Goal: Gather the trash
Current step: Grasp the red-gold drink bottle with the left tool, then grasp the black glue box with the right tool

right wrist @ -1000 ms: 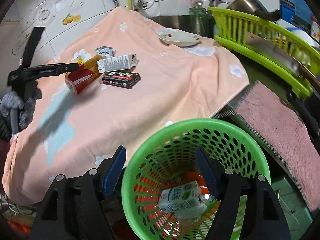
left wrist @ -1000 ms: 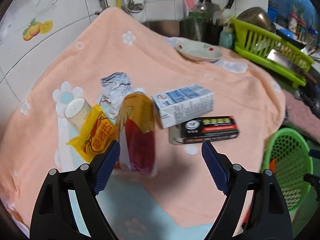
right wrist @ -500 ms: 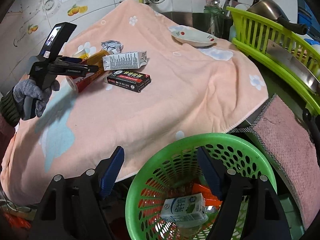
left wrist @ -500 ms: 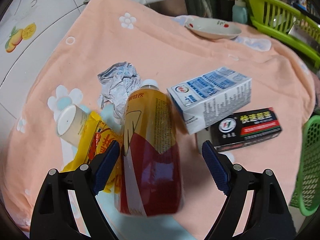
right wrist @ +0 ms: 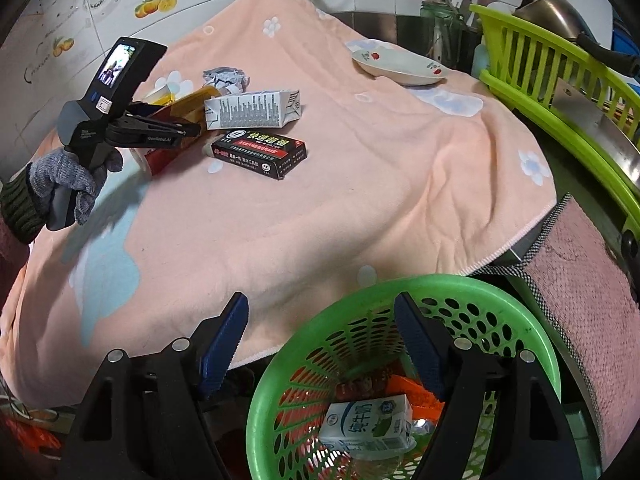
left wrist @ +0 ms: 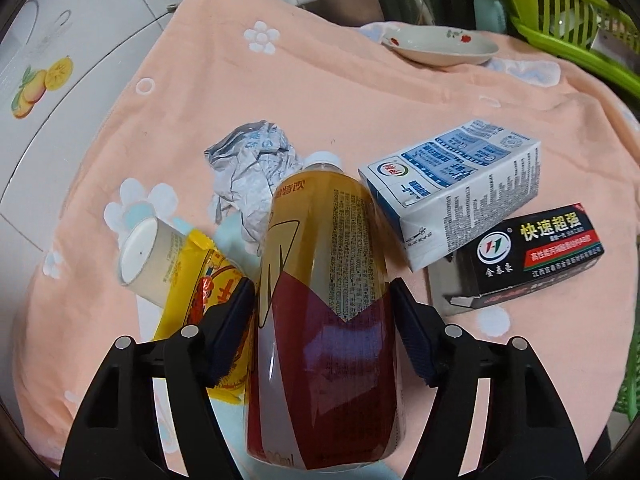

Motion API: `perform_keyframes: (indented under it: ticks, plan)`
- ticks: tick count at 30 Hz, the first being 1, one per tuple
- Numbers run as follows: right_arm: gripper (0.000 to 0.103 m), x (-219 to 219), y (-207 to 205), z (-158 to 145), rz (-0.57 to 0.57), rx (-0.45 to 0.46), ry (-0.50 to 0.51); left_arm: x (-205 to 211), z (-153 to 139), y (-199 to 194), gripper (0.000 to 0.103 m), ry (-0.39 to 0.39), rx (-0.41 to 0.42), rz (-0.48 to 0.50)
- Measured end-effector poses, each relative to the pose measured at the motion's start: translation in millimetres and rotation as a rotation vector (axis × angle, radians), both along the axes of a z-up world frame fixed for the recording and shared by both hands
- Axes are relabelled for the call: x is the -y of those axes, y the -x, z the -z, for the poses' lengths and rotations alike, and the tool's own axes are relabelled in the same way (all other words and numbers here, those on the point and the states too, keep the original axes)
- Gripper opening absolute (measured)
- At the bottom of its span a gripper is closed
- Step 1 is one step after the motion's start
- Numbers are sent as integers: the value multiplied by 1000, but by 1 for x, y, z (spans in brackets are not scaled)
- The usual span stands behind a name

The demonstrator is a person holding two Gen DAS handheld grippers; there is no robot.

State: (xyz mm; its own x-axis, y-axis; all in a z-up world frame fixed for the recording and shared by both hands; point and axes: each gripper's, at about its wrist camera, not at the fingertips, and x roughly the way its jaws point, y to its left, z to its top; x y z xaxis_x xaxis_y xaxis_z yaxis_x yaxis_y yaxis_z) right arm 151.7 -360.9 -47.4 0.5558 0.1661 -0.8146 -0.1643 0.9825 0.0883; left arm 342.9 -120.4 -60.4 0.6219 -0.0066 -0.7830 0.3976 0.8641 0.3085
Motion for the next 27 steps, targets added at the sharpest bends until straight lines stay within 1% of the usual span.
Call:
perform_keyframes:
  ticks: [2, 4, 8, 13, 16, 21, 27]
  plan:
    - [73, -2, -5, -1, -9, -2, 0, -3, -3, 4, 67, 18, 9, -2]
    - [73, -4, -10, -2, -21, -1, 2, -8, -9, 9, 67, 52, 12, -4]
    - [73, -14, -26, -8, -65, 6, 13, -14, -21, 21, 67, 101, 30, 2]
    - [73, -31, -57, -17, -146, 19, -2, -27, -37, 40, 67, 171, 40, 8]
    - [73, -45, -79, -19, -208, 17, 13, -36, -45, 50, 67, 202, 44, 8]
    - [73, -66, -113, -15, -272, 1, 36, -52, -57, 66, 67, 253, 53, 5]
    - [73, -83, -145, 0, -322, -32, 52, -74, -66, 81, 67, 286, 63, -11]
